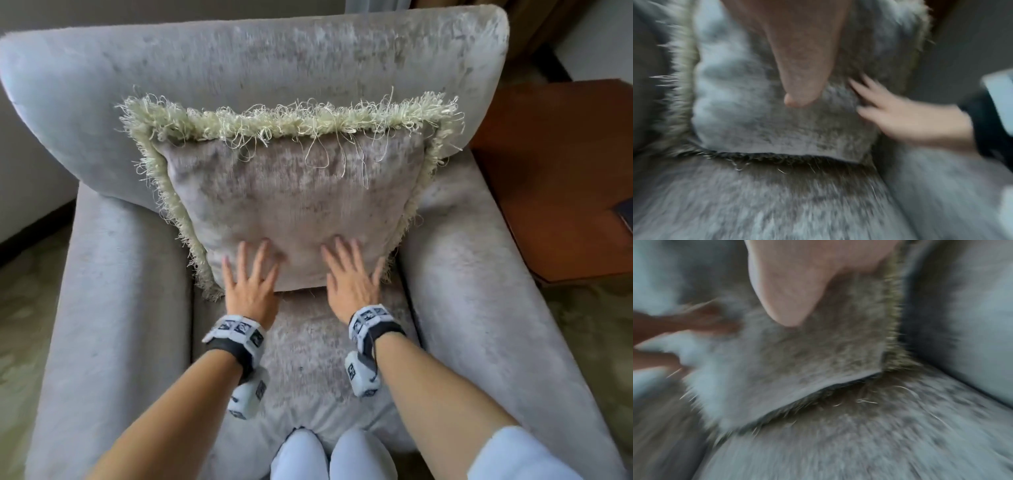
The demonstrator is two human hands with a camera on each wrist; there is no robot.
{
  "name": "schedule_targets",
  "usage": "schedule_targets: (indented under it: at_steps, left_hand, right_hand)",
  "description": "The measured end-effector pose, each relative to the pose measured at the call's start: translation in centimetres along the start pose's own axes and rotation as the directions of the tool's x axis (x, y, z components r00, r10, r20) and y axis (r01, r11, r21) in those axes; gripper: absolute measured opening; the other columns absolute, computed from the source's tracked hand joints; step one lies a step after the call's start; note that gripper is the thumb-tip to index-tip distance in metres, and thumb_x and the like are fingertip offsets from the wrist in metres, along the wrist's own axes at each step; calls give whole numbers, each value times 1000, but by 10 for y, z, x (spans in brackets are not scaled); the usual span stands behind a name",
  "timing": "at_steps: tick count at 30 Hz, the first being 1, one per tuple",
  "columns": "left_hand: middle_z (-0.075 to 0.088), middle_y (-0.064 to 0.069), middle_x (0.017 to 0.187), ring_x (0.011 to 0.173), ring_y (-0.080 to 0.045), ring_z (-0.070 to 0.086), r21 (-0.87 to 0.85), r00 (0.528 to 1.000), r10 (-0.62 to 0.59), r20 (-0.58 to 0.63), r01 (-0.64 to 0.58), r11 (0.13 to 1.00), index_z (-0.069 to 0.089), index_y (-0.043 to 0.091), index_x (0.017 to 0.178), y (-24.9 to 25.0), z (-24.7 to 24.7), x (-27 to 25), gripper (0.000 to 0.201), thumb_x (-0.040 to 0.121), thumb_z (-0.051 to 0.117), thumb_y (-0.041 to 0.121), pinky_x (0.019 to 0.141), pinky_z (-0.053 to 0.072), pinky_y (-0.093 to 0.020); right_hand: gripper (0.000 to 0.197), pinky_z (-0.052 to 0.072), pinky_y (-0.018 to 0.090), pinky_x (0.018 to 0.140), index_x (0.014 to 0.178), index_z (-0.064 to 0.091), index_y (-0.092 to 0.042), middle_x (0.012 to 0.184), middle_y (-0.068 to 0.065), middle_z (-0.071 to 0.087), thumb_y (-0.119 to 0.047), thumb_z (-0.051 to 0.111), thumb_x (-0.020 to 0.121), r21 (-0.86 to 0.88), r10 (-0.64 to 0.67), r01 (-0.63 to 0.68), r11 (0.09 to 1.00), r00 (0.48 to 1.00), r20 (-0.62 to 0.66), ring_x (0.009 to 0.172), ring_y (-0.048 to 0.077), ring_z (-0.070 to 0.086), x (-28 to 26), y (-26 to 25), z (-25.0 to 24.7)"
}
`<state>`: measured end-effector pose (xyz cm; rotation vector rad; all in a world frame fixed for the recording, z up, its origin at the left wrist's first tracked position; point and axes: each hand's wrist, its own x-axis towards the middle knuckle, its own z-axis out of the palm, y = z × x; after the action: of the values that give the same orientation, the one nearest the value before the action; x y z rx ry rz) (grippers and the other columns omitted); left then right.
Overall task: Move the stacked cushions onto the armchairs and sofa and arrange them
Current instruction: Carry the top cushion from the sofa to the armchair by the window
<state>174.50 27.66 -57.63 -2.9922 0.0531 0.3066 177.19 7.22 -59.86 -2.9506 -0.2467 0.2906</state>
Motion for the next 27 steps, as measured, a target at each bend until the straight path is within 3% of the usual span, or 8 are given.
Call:
schedule_targets:
  at_steps: [2,4,8,12,16,20,23,27]
  left_hand:
    - [-10,-13,160,143,-45,-10,-15,941,-291,174,297,955,9,34,151,-31,-2,0,75,88,48,45,114,-1,-63]
    - [-15,-11,160,144,-41,-12,7,897,-354,263,366,931,2,31,152,-55,-9,-6,73,92,41,44,113,-1,-63]
    - [-12,-4,161,147,-29,-10,-65,937,-232,261,257,964,4,30,151,-56,-32,-28,70,93,41,38,115,4,-57]
    - [3,-3,161,148,-26,0,-171,965,-147,217,186,968,9,29,151,-34,-69,-55,65,95,41,37,116,10,-54]
    - [12,-4,160,147,-26,6,-226,975,-145,170,181,957,6,32,151,-24,-120,-88,63,97,34,45,116,15,-52]
    - [11,-2,160,146,-24,10,-256,979,-147,141,179,950,11,31,151,-30,-175,-121,59,96,29,46,114,20,-52]
    - [11,-1,160,146,-23,12,-280,980,-130,154,169,945,14,29,151,-37,-222,-137,58,97,27,45,114,18,-53]
    - [33,-2,151,135,-23,36,-327,996,-13,86,41,944,35,20,143,-40,-291,-153,48,98,36,35,105,34,-47]
  right_hand:
    - [57,-1,75,109,154,10,-38,164,-8,-9,-43,28,100,57,334,-339,939,939,81,150,21,-15,1,27,-6]
    - [59,0,73,110,155,9,-34,164,-8,-11,-44,25,100,134,472,-487,863,872,125,150,20,-14,-4,53,-22]
    - [61,2,63,117,156,11,-28,165,-5,-2,-45,27,100,134,367,-370,919,929,44,151,18,-5,-23,62,-59]
    - [59,7,56,120,155,19,-25,165,-1,5,-47,27,100,186,296,-297,937,955,31,151,20,1,-48,38,-99]
    - [56,19,48,119,150,33,-18,162,6,19,-44,32,100,204,255,-237,950,964,-70,149,23,14,-79,21,-152]
    - [52,24,45,116,141,44,-14,158,10,28,-43,34,100,189,229,-213,959,971,-71,145,26,25,-115,4,-210]
    - [47,32,43,110,126,56,-13,140,8,49,-45,36,98,146,161,-141,979,978,-136,131,25,43,-142,-11,-251]
    - [44,40,40,99,124,54,-18,130,4,53,-48,34,99,182,175,-174,968,984,9,120,25,50,-167,-34,-302]
